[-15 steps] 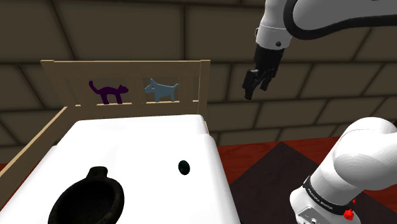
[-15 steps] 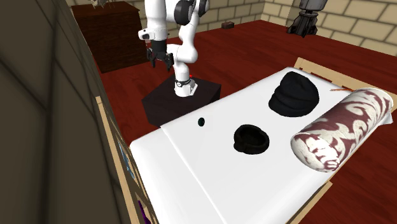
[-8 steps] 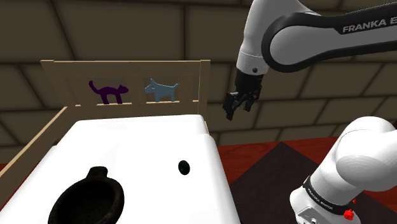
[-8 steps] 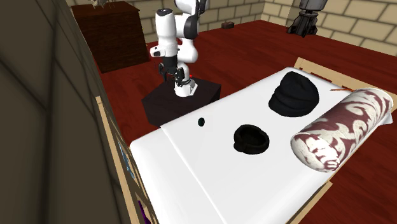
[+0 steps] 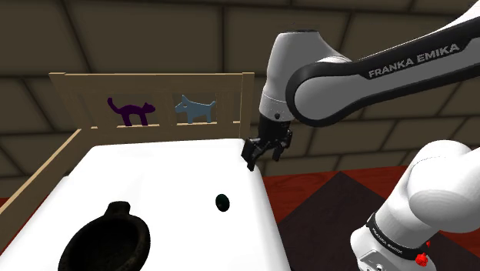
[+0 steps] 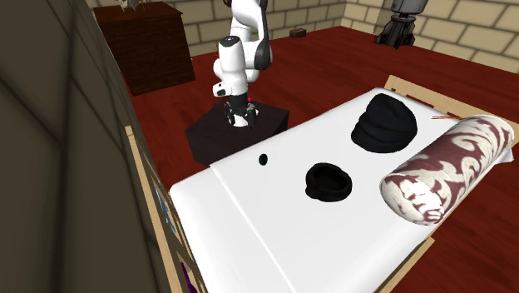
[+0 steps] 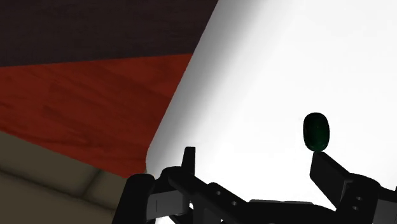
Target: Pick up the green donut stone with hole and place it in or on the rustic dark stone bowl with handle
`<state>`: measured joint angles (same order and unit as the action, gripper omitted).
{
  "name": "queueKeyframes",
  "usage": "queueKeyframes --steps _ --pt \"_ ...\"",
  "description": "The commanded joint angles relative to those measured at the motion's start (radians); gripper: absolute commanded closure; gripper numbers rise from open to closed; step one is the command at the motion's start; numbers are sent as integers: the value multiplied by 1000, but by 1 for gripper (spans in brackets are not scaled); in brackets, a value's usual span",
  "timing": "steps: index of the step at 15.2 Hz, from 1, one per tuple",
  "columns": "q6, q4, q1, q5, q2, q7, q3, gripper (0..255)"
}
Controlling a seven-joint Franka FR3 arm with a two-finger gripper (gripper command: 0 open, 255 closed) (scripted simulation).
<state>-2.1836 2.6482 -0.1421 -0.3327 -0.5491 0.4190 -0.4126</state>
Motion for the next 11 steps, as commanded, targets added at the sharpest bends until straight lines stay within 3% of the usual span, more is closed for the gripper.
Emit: queueKeyframes --steps 1,6,11 --pt "-73 -4 -11 -31 65 43 -41 0" --pt "-237 -51 -15 -65 245 147 -134 0" --pt "-360 -98 -7 -39 396 237 -197 0"
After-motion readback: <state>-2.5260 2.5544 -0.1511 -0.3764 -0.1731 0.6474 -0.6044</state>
